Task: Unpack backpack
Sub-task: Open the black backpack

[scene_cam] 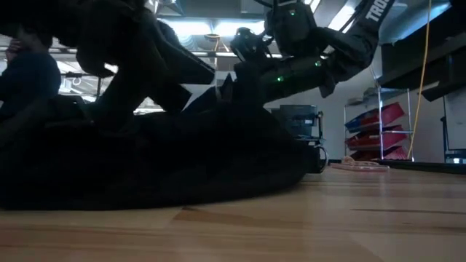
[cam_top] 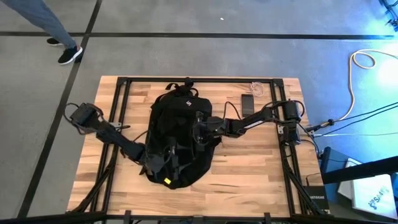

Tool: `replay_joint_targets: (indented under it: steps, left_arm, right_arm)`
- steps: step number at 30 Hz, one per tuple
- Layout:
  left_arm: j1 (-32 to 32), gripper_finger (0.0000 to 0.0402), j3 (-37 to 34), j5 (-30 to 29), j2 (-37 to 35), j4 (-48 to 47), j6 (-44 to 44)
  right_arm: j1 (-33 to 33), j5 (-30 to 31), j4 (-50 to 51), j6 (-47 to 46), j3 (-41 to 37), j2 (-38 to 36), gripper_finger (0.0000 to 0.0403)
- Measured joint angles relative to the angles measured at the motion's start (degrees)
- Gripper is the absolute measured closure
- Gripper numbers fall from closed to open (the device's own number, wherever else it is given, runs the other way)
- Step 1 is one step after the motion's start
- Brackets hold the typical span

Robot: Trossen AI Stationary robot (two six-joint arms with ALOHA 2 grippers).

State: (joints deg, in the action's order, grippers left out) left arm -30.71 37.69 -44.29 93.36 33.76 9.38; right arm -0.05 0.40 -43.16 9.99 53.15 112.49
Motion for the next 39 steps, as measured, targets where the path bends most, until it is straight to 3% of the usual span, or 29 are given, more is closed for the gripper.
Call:
replay_joint_targets:
  steps: [3,9,13,21,25,28,35,39]
  left_arm:
    - [-1.15,0.0092,0.00,-4.99,-4.53,-6.50,-0.37]
    - [0.49,0.0092,0.02,-5.47,-11.79,-23.95,-10.58]
    - [2.58,0.0092,-0.04,-4.65,-11.85,-33.39,-19.64]
    - [2.52,0.0092,-0.07,-0.38,-11.62,-27.79,-22.01]
    - [2.84,0.0092,0.00,-0.52,-11.78,-28.86,-22.02]
    - [2.90,0.0092,0.00,-0.35,-11.78,-29.46,-22.44]
    - [2.55,0.0092,0.00,0.49,-11.65,-29.98,-22.24]
    - [2.55,0.0092,0.00,0.58,-11.65,-29.90,-22.26]
  right_arm:
    - [0.06,-0.13,0.27,-0.60,0.13,0.00,0.0340]
    - [0.07,2.01,7.75,-0.70,0.19,0.00,0.0339]
    - [0.56,2.66,5.75,-2.66,2.30,0.37,0.0339]
    - [2.00,0.74,9.48,-2.26,11.56,0.31,0.0340]
    - [1.89,-4.49,8.37,-3.30,13.98,0.39,0.0342]
    - [1.88,-4.86,8.77,-3.29,14.51,0.39,0.0343]
    - [1.55,2.96,18.56,-0.68,14.03,3.18,0.0343]
    - [1.60,3.02,20.80,0.02,13.73,5.07,0.0343]
